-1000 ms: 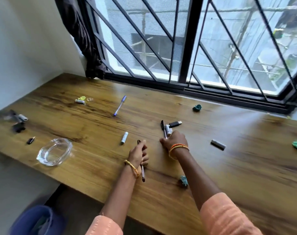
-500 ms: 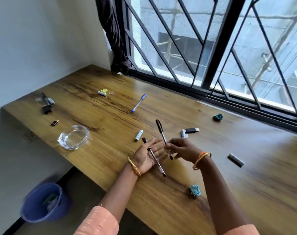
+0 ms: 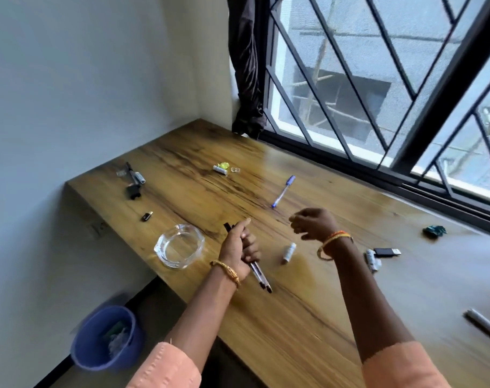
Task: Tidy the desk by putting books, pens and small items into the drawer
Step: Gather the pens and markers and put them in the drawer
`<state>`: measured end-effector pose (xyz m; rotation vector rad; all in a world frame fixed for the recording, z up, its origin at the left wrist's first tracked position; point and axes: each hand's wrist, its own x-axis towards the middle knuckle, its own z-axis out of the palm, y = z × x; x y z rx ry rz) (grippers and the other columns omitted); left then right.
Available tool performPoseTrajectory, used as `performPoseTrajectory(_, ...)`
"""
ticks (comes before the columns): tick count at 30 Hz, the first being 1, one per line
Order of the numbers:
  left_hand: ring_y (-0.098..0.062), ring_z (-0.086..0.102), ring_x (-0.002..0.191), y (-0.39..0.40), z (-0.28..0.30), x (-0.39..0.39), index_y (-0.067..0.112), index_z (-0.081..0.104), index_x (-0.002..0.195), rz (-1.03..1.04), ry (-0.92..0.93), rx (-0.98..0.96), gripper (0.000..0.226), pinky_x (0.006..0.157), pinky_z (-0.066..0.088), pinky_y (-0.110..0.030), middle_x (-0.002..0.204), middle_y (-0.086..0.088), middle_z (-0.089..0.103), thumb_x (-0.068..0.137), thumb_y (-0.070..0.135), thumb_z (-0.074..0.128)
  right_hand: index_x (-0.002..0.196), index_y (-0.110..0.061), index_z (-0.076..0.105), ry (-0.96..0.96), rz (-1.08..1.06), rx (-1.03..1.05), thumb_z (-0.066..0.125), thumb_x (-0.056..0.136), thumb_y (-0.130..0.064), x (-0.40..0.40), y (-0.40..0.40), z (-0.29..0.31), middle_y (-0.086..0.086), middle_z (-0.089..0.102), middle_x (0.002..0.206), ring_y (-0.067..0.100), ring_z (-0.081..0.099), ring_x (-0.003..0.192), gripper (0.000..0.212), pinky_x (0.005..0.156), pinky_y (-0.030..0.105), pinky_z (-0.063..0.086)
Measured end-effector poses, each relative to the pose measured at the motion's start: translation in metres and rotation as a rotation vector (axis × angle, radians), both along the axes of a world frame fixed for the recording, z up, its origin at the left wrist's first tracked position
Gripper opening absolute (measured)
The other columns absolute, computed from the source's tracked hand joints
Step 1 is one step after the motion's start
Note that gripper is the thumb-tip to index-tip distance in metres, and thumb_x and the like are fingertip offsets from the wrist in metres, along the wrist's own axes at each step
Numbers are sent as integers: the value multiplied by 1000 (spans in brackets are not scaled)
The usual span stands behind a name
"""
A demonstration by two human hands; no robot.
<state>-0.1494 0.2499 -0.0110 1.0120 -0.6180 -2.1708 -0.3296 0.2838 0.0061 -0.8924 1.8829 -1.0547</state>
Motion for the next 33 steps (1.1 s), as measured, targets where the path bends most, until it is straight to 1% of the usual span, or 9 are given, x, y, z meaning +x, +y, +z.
performPoseTrajectory(4, -5, 17, 27, -53, 7, 22, 22, 27, 52, -43, -47, 13, 46, 32, 14, -12, 37, 9, 20, 94, 24, 46, 79, -4, 64, 140, -300, 56, 66, 85, -18, 0, -71, -5, 14, 59, 78, 24, 58, 66, 15, 61, 31, 48)
performPoseTrajectory(7, -6, 19, 27, -91, 11, 35, 21, 26, 54, -86, -76, 23, 45, 31, 17, -12, 37, 9, 22, 95, 23, 46, 80, -5, 62, 270, -410, 149, 70, 81, -38, 4, -106, -11, 12, 54, 75, 26, 53, 77, 34, 65, 31, 37)
performPoseTrajectory(10, -6, 19, 27, -123, 11, 43, 21, 29, 53, -108, -76, 45, 46, 31, 18, -12, 37, 9, 23, 94, 23, 48, 82, -4, 61, 320, -456, 271, 71, 76, -49, 13, -131, -26, 14, 58, 83, 32, 58, 87, 46, 72, 36, 44)
performPoseTrajectory(14, -5, 22, 28, -155, 5, 49, 18, 36, 59, -118, -29, 100, 37, 31, 20, -14, 38, 9, 30, 93, 19, 49, 102, -3, 64, 438, -570, 343, 65, 82, -27, 24, -142, -42, 21, 65, 106, 39, 58, 105, 31, 80, 36, 47)
performPoseTrajectory(20, -9, 56, 43, -172, 1, 51, 5, 57, 85, -86, 73, 82, 27, 36, 40, -15, 59, -2, 64, 100, 15, 38, 91, 3, 66, 205, -651, 208, 55, 80, -12, 15, -147, -41, 22, 67, 91, 38, 65, 90, 22, 71, 40, 50)
performPoseTrajectory(24, -23, 66, 89, -178, 4, 50, -6, 55, 114, -84, 157, 88, 41, 77, 55, -28, 96, -16, 69, 103, 26, 33, 70, -11, 63, -25, -349, 53, 53, 94, -16, 50, -148, -19, 7, 58, 65, 12, 57, 53, 26, 51, 21, 44)
performPoseTrajectory(28, -31, 57, 115, -179, 14, 56, -3, 45, 130, -66, 180, 96, 44, 92, 49, -38, 120, -19, 60, 103, 28, 31, 81, -9, 62, -170, 299, 39, 47, 97, -12, 104, -144, 7, 1, 56, 65, 5, 53, 55, 22, 54, 15, 46)
performPoseTrajectory(31, -23, 69, 83, -184, 15, 76, 8, 54, 107, 44, 244, 46, 34, 69, 57, -32, 90, -12, 70, 102, 32, 30, 82, -7, 63, -94, 454, 79, 50, 96, -17, 123, -159, 14, 3, 56, 67, 5, 52, 54, 21, 56, 16, 47)
performPoseTrajectory(33, -15, 60, 54, -190, 12, 92, 13, 53, 85, 167, 235, 15, 35, 60, 52, -31, 59, 0, 59, 101, 38, 33, 79, -14, 65, 24, 505, 109, 53, 94, -22, 135, -173, 19, -1, 58, 66, 6, 50, 57, 21, 56, 15, 46)
